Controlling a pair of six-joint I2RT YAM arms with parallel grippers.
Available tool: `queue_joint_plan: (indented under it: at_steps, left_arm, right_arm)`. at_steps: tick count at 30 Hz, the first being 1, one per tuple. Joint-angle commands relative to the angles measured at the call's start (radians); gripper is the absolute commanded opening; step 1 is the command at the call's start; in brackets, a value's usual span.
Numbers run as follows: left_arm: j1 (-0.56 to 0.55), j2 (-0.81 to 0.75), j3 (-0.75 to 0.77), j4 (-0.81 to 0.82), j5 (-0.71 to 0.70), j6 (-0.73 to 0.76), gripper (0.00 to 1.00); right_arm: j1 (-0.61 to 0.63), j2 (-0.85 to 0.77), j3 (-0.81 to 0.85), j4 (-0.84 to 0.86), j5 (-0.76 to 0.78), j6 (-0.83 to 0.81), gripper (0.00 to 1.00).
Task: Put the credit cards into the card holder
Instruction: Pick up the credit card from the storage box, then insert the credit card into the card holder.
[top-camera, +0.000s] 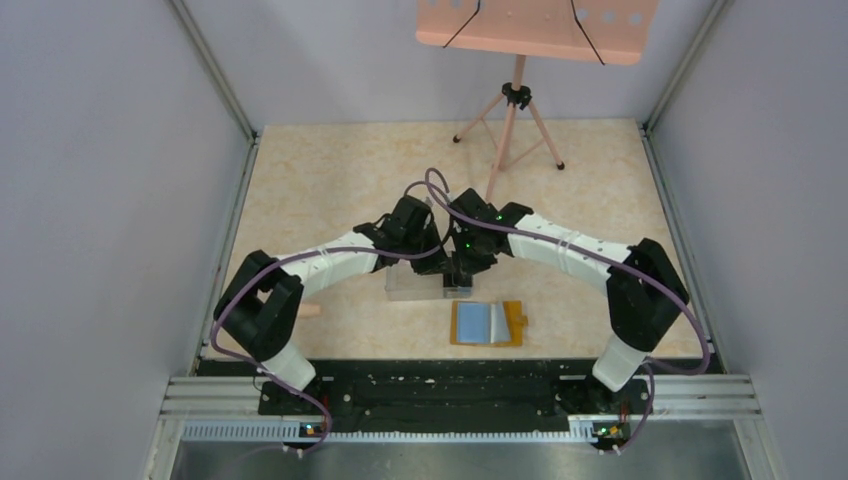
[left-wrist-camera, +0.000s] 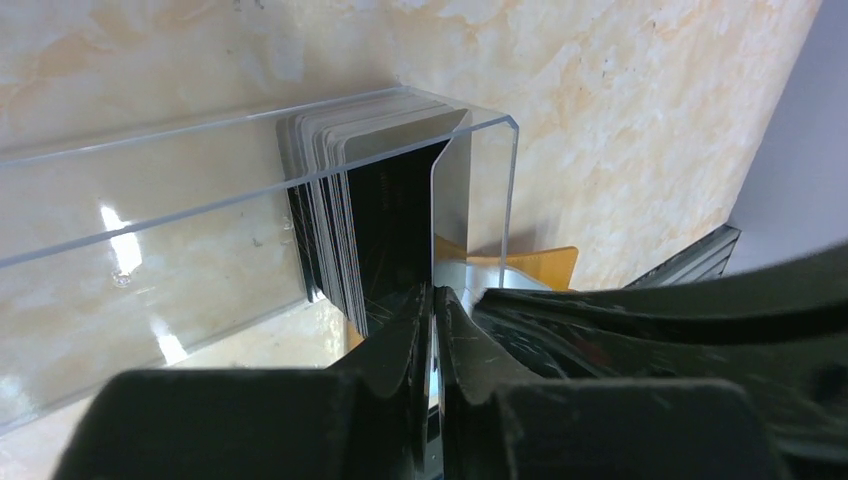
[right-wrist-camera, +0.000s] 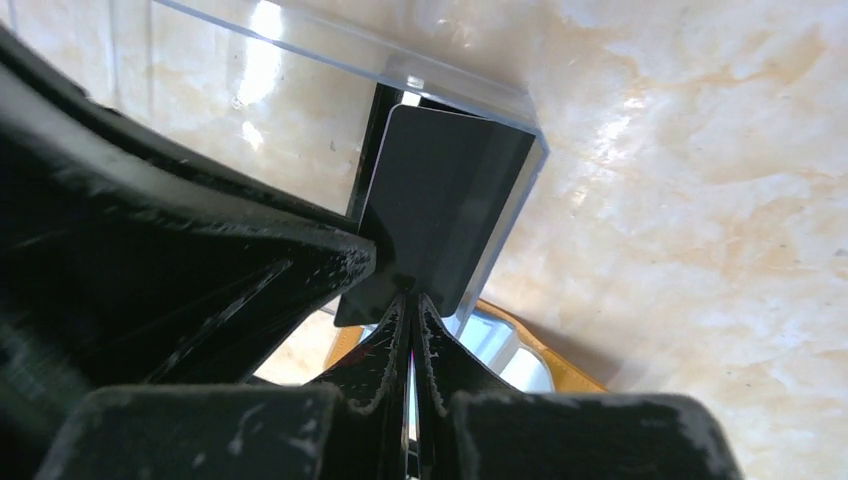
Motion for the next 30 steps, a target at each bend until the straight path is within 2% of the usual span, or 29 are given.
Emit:
queue_joint_plan:
  at_steps: [1,6,9,12,15,20,23,30]
  left_arm:
    - [-0.013,0.042,0.052,0.025,0.004,0.011,0.12]
    - [-0.020,0.087,0.094,-0.031,-0.008,0.018,0.18]
    - [-0.027,0.095,0.101,-0.015,0.000,0.016,0.14]
    - [-0.029,0.078,0.101,-0.013,-0.013,0.012,0.00]
    - [-0.028,0.028,0.092,-0.034,-0.059,0.014,0.00]
    - [-0.028,-0.108,0.053,-0.050,-0.131,0.032,0.00]
    - [-0.028,-0.186,0.017,-0.029,-0.120,0.046,0.00]
    - [-0.029,-0.340,-0.121,0.112,0.008,0.037,0.00]
  right_arm:
    - [-0.041,-0.105,-0.009,-0.002,0.039,-0.003,0.00]
    - [-0.077,-0.153,-0.038,-0.003,0.042,-0.012,0.03]
    - [-0.089,-0.173,-0.053,-0.001,0.035,-0.013,0.05]
    - [-0.105,-0.187,-0.069,0.002,0.014,-0.014,0.15]
    - [-0.136,-0.214,-0.105,0.035,-0.060,-0.010,0.26]
    - [-0.193,-0.319,-0.209,0.155,-0.221,-0.010,0.60]
    - [-0.230,-0.389,-0.274,0.238,-0.332,0.003,0.74]
    - [-0.298,-0.458,-0.398,0.414,-0.603,0.064,0.78]
